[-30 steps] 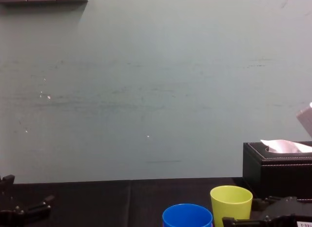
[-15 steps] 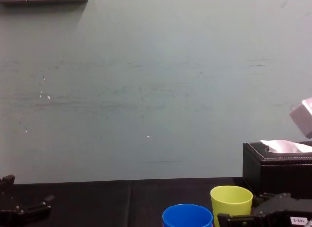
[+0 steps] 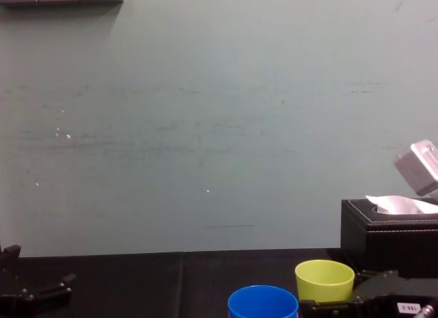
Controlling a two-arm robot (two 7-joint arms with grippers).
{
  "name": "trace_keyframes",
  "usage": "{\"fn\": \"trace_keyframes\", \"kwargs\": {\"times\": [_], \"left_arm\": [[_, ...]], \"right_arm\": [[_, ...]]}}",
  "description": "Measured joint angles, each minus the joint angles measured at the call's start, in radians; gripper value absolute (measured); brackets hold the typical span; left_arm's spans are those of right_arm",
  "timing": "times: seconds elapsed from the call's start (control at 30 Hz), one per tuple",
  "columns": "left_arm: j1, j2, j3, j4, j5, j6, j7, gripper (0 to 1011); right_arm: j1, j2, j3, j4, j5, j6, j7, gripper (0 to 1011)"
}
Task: Stack the three plastic cups sequentially using one hand.
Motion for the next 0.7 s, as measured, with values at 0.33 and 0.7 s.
{"fn": "trace_keyframes", "kwargs": {"times": [0.33, 0.7], "left_arm": [[0.0, 0.0, 0.0, 0.0, 0.0, 0.0, 0.0, 1011], [0.0, 0.0, 0.0, 0.0, 0.0, 0.0, 0.0, 1011]], "right_arm": [[0.034, -0.016, -0.01, 0.038, -0.01, -0.008, 0.01, 1002], [0.032, -0.015, -0.01, 0.036, -0.01, -0.008, 0.012, 979]]}}
